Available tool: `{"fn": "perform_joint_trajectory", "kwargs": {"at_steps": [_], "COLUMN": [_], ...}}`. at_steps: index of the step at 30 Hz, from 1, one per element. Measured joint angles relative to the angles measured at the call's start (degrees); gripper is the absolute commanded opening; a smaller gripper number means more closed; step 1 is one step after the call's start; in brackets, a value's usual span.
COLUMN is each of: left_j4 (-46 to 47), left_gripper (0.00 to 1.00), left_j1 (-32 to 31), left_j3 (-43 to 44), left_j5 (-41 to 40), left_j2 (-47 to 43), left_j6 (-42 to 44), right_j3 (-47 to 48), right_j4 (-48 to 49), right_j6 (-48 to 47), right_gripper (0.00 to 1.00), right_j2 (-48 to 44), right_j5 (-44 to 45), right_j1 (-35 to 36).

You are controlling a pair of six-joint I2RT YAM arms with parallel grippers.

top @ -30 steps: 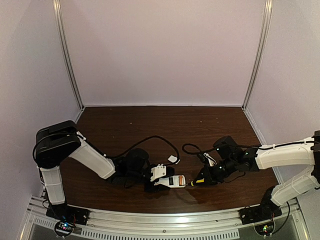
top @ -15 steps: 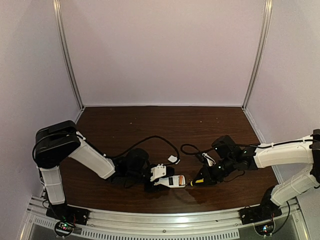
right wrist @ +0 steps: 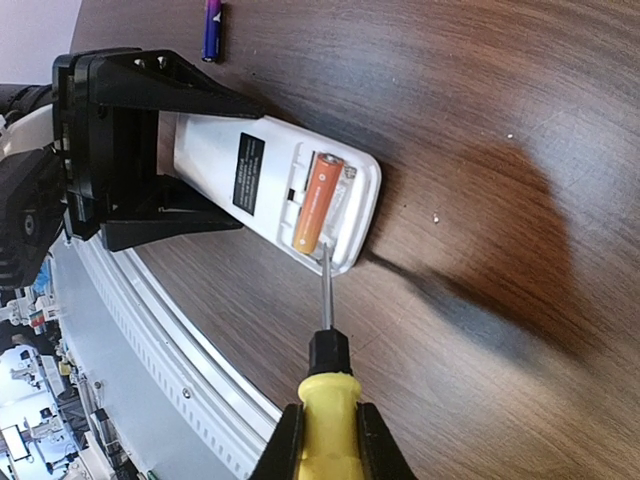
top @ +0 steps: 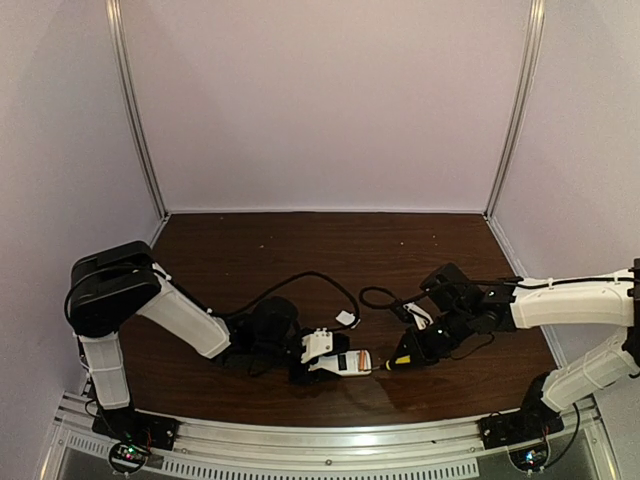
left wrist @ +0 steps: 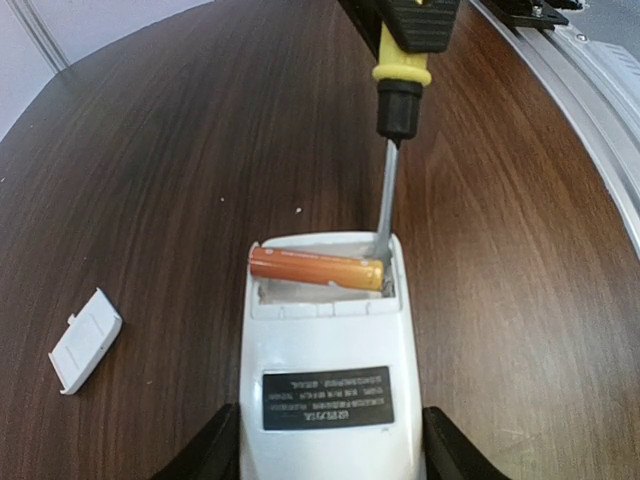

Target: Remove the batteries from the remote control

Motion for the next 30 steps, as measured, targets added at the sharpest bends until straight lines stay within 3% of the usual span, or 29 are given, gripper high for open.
{"fn": "perform_joint_trajectory", "kwargs": {"at_steps": [30], "left_j4": [-0.2], "left_gripper": [0.23], "left_j1": [0.0], "left_j3": [0.0], "left_j5": [-0.1], "left_j2": [0.0], "left_j6": [0.0], "right_j3": [7.0], "right_j4": [-2.2], "right_j6": [-1.8], "right_gripper": [0.0], "right_j2": [5.3], "right_j5": [6.7], "right_j1": [2.7]}}
